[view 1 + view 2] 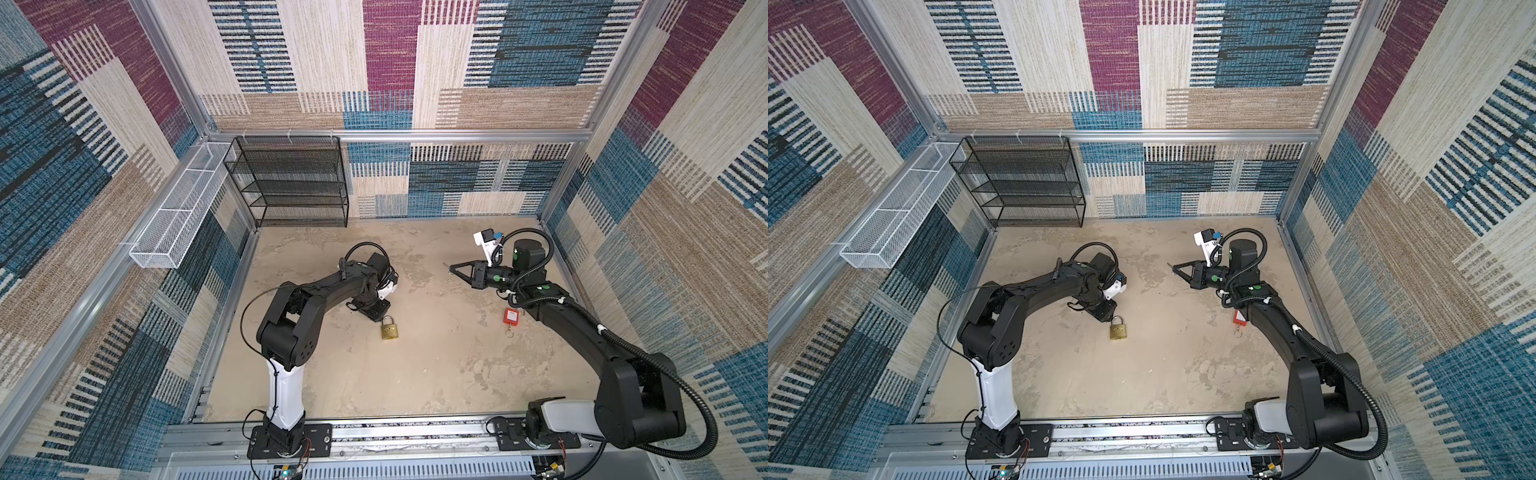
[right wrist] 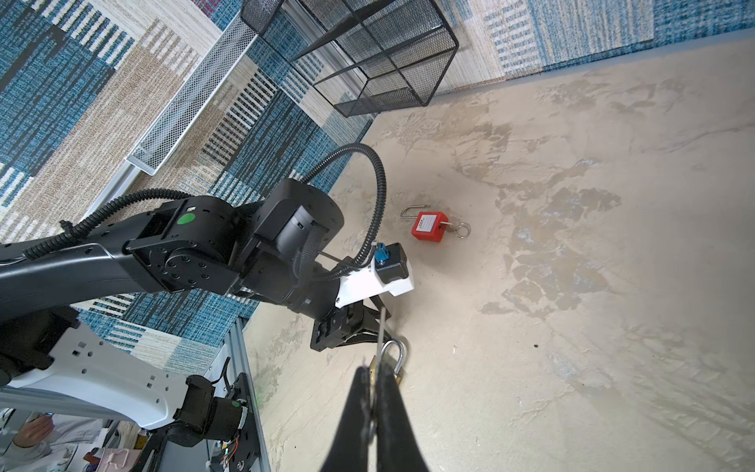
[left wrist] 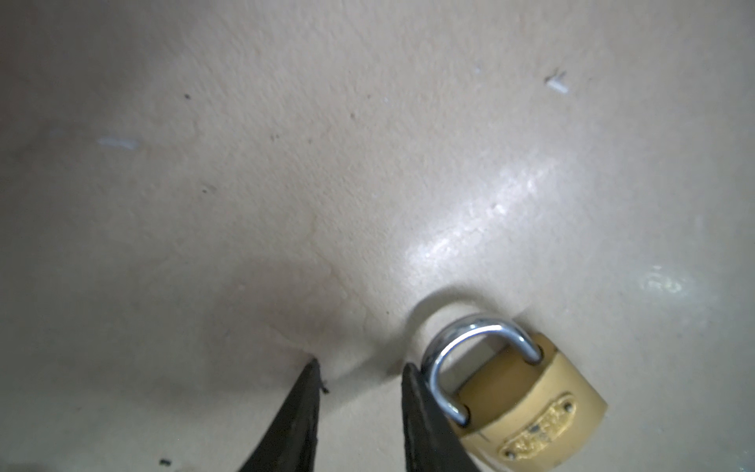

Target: Lock with the key

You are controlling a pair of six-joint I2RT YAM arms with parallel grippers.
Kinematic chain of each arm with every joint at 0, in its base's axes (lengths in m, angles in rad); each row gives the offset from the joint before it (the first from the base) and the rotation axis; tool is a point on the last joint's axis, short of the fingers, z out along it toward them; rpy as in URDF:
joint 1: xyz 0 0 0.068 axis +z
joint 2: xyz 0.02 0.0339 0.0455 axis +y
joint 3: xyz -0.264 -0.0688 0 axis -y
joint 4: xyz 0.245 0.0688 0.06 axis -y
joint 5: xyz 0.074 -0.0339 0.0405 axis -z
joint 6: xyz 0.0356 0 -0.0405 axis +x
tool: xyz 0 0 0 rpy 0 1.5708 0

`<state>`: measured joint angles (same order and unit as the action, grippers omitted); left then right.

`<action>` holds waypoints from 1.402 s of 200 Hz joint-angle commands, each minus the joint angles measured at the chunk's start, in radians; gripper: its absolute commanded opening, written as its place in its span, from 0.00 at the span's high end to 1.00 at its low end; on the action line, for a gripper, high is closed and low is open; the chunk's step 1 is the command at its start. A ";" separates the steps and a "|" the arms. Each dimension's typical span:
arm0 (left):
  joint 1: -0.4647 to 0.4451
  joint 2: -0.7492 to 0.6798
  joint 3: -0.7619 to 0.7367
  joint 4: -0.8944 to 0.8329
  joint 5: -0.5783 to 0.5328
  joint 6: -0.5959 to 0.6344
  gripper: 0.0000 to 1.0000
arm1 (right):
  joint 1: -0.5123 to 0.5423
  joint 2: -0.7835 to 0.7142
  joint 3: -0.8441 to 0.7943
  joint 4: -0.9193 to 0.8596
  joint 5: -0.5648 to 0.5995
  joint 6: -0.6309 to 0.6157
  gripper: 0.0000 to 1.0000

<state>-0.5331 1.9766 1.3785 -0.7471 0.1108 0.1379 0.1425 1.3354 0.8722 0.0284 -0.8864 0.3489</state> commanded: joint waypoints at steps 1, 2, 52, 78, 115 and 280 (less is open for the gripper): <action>-0.002 0.005 0.012 -0.005 -0.008 -0.004 0.64 | -0.001 -0.005 -0.001 0.019 0.008 -0.014 1.00; -0.002 0.005 0.012 -0.006 -0.009 -0.004 0.64 | -0.001 -0.005 -0.001 0.018 0.009 -0.014 1.00; 0.013 -0.010 0.064 -0.051 -0.095 0.006 0.63 | -0.001 0.003 -0.008 -0.014 0.063 -0.042 1.00; 0.047 -0.047 0.119 -0.086 -0.112 -0.006 0.63 | -0.002 0.006 0.012 -0.033 0.083 -0.018 1.00; 0.084 -0.170 0.117 -0.026 0.041 -0.104 0.60 | 0.013 -0.033 -0.027 -0.004 0.095 0.119 1.00; -0.062 -0.541 -0.317 0.390 0.173 -0.413 0.56 | 0.400 -0.072 -0.372 0.203 0.499 0.553 1.00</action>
<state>-0.5896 1.4197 1.0603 -0.4107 0.2718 -0.2066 0.5369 1.2579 0.5335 0.1440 -0.4316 0.8330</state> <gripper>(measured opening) 0.435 0.066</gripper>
